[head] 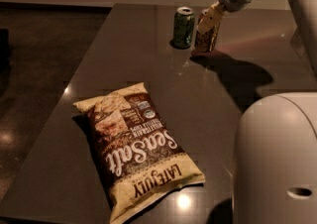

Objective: Move orange can near green can

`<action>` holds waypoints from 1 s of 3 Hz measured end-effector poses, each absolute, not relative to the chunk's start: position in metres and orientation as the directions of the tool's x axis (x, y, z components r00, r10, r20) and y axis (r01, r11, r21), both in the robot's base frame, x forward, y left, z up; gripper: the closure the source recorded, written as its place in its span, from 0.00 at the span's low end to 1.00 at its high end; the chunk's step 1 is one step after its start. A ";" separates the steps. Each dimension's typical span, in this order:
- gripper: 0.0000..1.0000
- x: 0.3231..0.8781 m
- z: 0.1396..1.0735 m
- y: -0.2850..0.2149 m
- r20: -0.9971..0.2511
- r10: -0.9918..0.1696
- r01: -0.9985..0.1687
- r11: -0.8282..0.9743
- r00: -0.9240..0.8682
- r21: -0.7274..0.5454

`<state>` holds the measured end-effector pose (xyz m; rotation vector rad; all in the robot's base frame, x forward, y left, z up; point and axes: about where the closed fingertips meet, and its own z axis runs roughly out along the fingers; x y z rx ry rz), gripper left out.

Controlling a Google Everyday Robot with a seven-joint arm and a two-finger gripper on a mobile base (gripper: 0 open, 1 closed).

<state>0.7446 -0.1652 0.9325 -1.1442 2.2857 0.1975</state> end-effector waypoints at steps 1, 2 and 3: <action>1.00 0.753 0.927 -0.155 -0.555 -0.691 -0.777 0.618 -0.464 -0.121; 0.89 0.755 0.920 -0.150 -0.544 -0.697 -0.781 0.613 -0.466 -0.116; 0.66 0.752 0.914 -0.147 -0.531 -0.704 -0.789 0.606 -0.471 -0.104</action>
Offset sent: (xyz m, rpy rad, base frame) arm 0.0062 0.0153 -0.0160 -0.0224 0.0233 0.0152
